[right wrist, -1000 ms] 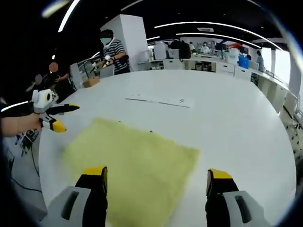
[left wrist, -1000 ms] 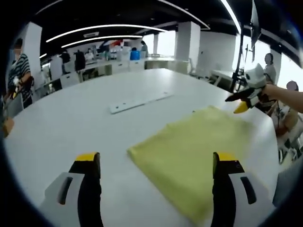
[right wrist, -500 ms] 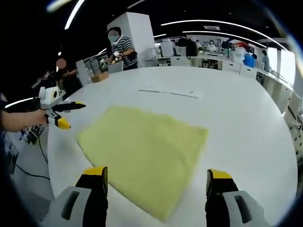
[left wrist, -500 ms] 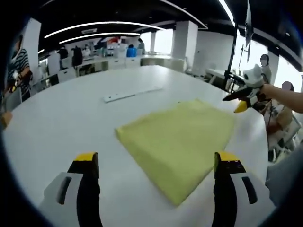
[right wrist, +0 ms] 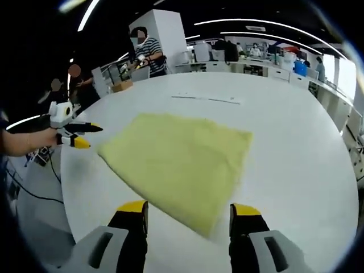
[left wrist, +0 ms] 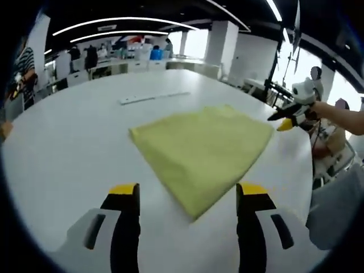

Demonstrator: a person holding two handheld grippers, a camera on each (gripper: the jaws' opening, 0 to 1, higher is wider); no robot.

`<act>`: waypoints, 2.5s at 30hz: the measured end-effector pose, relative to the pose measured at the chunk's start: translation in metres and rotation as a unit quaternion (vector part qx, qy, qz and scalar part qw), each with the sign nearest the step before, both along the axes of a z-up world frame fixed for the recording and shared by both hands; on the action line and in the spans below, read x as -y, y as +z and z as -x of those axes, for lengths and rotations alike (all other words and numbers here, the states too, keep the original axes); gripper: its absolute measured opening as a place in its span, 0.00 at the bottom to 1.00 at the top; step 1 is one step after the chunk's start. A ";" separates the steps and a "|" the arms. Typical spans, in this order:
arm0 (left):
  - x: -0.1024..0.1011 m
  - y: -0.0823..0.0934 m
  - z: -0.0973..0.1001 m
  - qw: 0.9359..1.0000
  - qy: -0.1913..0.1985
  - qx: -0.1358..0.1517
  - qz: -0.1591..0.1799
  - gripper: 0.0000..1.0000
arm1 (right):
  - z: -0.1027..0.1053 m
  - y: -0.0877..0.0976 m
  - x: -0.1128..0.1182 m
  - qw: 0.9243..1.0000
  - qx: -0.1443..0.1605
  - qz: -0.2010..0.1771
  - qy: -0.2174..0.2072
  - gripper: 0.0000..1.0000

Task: Fold the garment on the visible template until the final outline fits inside the template.

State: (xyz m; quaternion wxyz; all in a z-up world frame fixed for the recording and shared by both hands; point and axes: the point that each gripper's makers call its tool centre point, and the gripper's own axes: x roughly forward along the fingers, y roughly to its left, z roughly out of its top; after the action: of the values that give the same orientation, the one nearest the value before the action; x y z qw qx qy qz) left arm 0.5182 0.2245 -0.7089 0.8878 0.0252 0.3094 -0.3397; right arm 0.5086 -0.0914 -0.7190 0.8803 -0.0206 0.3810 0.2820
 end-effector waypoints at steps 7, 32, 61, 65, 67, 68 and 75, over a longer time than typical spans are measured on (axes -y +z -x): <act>0.000 -0.013 0.013 1.000 0.005 -0.022 0.006 0.38 | 0.007 -0.008 0.005 1.000 -0.003 -0.001 -0.017 0.33; -0.011 -0.025 0.018 0.996 0.053 -0.059 0.039 0.12 | 0.012 -0.016 0.028 0.996 -0.017 -0.034 -0.082 0.07; -0.008 -0.031 0.037 0.995 0.043 -0.080 0.049 0.00 | 0.032 -0.022 0.029 0.999 -0.018 0.014 -0.038 0.00; -0.008 -0.031 0.042 0.995 0.036 -0.080 0.042 0.00 | 0.036 -0.020 0.030 0.999 -0.017 0.012 -0.041 0.00; -0.008 -0.032 0.046 0.996 0.033 -0.081 0.037 0.00 | 0.039 -0.020 0.030 0.999 -0.016 0.013 -0.040 0.00; -0.008 -0.033 0.047 0.996 0.030 -0.081 0.034 0.00 | 0.041 -0.021 0.031 0.999 -0.018 0.012 -0.042 0.00; -0.010 -0.035 0.052 0.996 0.021 -0.080 0.015 0.00 | 0.051 -0.022 0.030 0.999 -0.020 0.005 -0.048 0.00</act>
State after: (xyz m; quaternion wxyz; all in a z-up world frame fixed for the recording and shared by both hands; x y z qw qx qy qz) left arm 0.4666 0.2341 -0.7438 0.8672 -0.0221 0.3751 -0.3268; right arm 0.4576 -0.1215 -0.7409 0.8849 -0.0013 0.4004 0.2379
